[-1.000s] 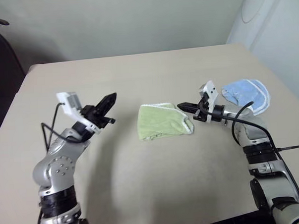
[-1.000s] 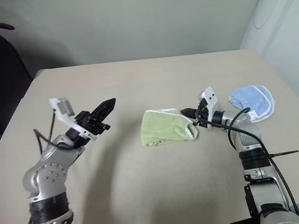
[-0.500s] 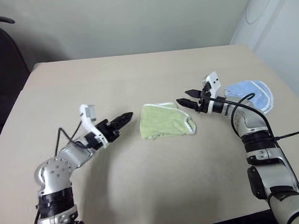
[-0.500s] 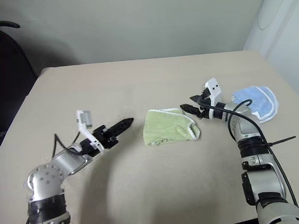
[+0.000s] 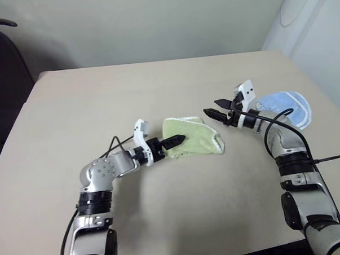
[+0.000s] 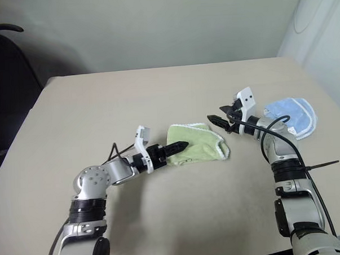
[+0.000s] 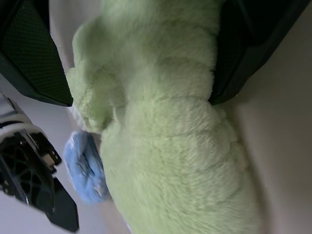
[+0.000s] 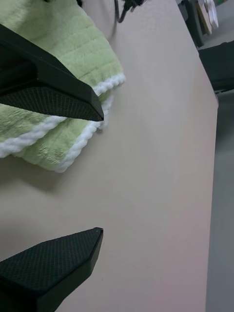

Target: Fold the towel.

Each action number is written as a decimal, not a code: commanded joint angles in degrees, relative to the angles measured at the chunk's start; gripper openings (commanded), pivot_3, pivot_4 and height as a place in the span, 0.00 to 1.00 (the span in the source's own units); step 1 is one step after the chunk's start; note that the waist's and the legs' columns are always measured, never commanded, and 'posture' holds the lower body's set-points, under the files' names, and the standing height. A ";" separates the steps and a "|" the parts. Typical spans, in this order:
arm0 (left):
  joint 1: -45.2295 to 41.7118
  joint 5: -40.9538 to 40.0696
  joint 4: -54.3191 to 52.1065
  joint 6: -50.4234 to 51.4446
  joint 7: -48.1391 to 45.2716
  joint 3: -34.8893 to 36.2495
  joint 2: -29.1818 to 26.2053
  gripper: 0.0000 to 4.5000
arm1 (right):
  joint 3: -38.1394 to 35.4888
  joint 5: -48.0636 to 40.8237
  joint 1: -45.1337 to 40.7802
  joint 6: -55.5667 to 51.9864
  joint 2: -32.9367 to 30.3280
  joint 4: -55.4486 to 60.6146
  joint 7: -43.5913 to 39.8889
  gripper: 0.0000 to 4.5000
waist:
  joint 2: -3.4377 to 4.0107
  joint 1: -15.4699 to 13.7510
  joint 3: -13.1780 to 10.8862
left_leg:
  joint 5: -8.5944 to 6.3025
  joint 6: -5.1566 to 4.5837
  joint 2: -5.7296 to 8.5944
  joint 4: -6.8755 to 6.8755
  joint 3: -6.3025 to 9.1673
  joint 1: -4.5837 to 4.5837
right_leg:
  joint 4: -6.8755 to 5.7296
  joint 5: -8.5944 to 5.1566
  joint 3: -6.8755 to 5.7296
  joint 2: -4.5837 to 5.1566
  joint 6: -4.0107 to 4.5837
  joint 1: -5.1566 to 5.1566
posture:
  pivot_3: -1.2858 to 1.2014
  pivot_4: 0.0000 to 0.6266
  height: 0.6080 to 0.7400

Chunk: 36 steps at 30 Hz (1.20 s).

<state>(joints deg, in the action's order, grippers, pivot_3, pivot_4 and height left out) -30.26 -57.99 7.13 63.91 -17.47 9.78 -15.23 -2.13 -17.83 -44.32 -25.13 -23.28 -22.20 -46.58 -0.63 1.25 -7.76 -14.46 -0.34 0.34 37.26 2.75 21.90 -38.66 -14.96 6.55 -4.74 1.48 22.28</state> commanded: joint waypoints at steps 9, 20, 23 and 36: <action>-1.06 3.15 1.30 0.97 -0.23 0.87 3.15 0.55 | -2.07 -0.89 0.19 0.42 -0.02 3.95 2.10 0.82 | 0.00 -0.41 0.00 | 0.00 -0.01 0.02 0.10 0.00 0.00 | -0.01 -0.01 0.00 0.01 -0.04 -0.06 | 0.52 0.24 1.00; -1.77 1.19 0.12 -5.60 5.50 12.93 4.30 0.00 | -2.80 -1.11 -0.94 1.01 0.39 3.03 2.77 0.82 | 0.00 -0.16 0.00 | 0.00 -0.01 0.01 0.07 0.01 0.00 | -0.05 -0.01 0.01 -0.01 -0.05 -0.01 | 0.52 0.24 1.00; -3.53 -2.09 -0.87 -8.62 8.43 21.40 0.29 0.00 | -3.00 -1.15 -0.76 0.98 0.24 3.12 2.63 0.82 | -0.01 0.67 0.00 | 0.02 0.02 0.00 0.03 0.00 0.00 | -0.12 -0.01 0.04 -0.05 -0.04 0.06 | 0.52 0.24 1.00; 11.64 -4.80 -0.89 -18.01 18.62 48.81 -15.61 0.00 | -2.09 -1.03 -1.91 2.18 2.17 0.11 1.18 0.82 | -0.02 1.95 -0.02 | 0.11 0.19 -0.01 -0.21 0.02 0.02 | 0.16 -0.05 0.09 -0.05 -0.10 0.25 | 0.52 0.24 1.00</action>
<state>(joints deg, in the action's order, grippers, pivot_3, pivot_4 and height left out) -19.61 -61.90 6.64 47.71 -0.26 56.43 -31.33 -3.92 -17.93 -44.58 -24.25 -21.15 -22.47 -44.51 -0.65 3.20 -7.78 -14.36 -0.16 0.33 37.05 2.78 21.92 -38.50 -14.99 6.63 -4.78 1.42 22.53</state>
